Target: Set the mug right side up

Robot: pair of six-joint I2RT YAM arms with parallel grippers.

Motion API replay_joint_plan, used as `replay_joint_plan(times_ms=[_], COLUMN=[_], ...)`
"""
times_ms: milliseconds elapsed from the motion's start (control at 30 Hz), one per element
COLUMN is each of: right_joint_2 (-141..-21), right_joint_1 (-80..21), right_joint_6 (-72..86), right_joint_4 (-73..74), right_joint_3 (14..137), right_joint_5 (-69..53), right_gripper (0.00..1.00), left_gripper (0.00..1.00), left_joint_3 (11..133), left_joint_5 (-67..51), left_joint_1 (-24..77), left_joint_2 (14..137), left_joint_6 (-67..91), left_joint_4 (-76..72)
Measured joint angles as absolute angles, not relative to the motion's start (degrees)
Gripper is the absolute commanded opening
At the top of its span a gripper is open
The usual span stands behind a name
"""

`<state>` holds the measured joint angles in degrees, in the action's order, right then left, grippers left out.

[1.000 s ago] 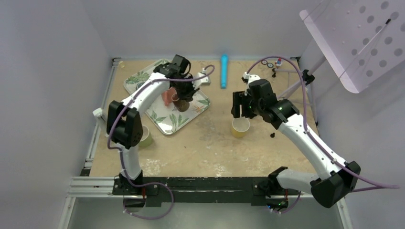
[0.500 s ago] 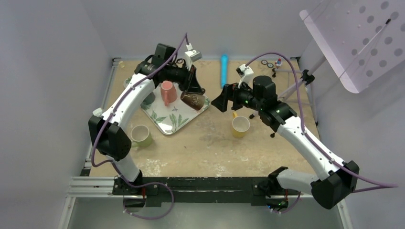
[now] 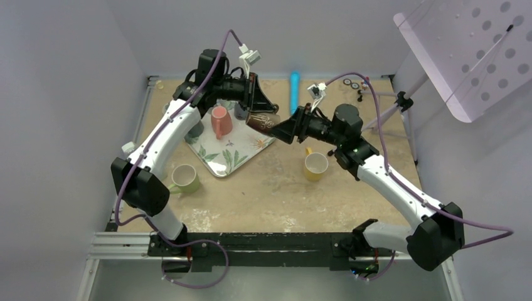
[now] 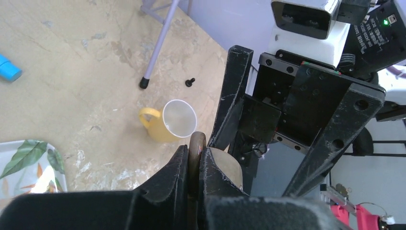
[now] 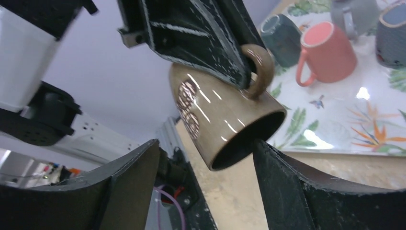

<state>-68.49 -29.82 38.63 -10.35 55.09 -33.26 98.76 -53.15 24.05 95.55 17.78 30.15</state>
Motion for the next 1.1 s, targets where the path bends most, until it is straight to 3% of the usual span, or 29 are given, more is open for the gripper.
replay_joint_plan(times_ms=[133,200,267,300,333,533,600,800,1100], right_joint_2=[-69.04,-69.80,-70.85,-71.26,-71.33,-69.67,-69.71,-70.48,-84.66], right_joint_1=[-30.00,-30.04,-29.82,-29.80,-29.82,-30.92,-31.29,-32.60,-46.61], right_joint_6=[45.56,48.31,50.11,50.85,51.88,45.67,41.76,31.88,21.02], right_joint_4=[-19.92,-23.29,-25.32,-25.58,-25.30,-14.00,-7.49,6.09,28.91], right_joint_3=[53.82,53.69,53.67,53.67,53.65,57.28,59.31,60.93,70.11], right_joint_5=[-35.70,-36.12,-36.14,-36.25,-36.45,-31.24,-27.94,-17.39,-1.54], right_gripper=[0.49,0.32,0.06,0.00,0.00,0.00,0.00,0.00,0.00], left_gripper=[0.00,0.00,0.00,0.00,0.03,0.79,0.96,1.00,1.00], left_joint_3=[98.19,98.08,98.08,98.04,97.86,97.60,97.60,97.60,94.56], left_joint_5=[-53.39,-53.80,-54.35,-54.50,-54.89,-51.83,-48.18,-36.60,-18.46], left_joint_1=[24.58,24.73,24.49,24.49,24.38,24.82,24.95,25.12,22.46], left_joint_2=[95.55,95.55,95.53,95.53,95.53,94.74,94.26,91.35,90.04], left_joint_6=[22.72,24.75,26.28,26.55,26.46,20.32,15.77,5.67,-2.96], left_joint_4=[26.35,24.86,23.31,22.63,21.63,25.10,28.05,37.06,41.43])
